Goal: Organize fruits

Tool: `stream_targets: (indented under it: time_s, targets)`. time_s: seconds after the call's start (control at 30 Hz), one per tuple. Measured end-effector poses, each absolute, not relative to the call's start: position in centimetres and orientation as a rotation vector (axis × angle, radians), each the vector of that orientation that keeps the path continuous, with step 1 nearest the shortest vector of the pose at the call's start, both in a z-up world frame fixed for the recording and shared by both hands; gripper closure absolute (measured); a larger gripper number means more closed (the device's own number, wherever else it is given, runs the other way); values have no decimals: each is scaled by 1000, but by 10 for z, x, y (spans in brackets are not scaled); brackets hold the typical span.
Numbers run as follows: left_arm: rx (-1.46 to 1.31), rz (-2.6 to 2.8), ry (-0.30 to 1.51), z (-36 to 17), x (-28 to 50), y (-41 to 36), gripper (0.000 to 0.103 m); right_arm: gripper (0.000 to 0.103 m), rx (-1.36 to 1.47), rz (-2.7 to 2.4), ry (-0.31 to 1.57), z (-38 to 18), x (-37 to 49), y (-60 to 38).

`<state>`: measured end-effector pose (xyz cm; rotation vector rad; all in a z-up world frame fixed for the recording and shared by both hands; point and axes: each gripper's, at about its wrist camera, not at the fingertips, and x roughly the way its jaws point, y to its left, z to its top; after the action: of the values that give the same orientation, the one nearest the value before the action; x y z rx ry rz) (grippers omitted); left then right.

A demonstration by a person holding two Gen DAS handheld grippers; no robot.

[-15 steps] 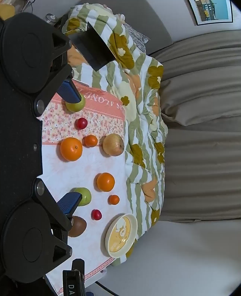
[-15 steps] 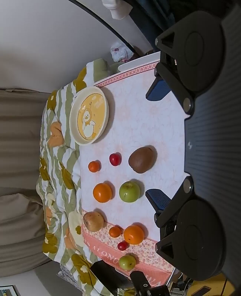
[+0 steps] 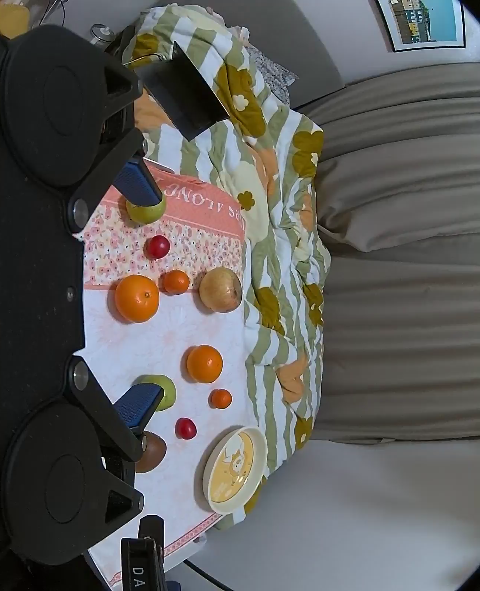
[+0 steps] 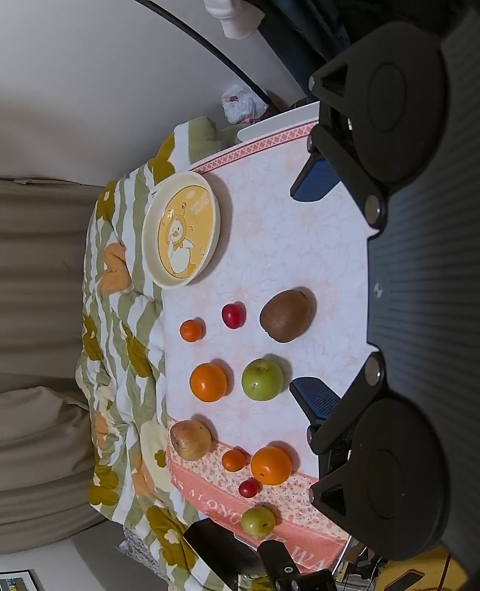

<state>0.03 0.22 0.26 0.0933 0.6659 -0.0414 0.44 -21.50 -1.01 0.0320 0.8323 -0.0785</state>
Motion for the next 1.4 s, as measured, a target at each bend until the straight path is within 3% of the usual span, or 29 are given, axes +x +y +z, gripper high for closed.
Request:
stream_targets:
  time_s: [1.4]
  targets:
    - [78,-36,692,-4,8,8,0,0,35,-51,839,-20,9,-205]
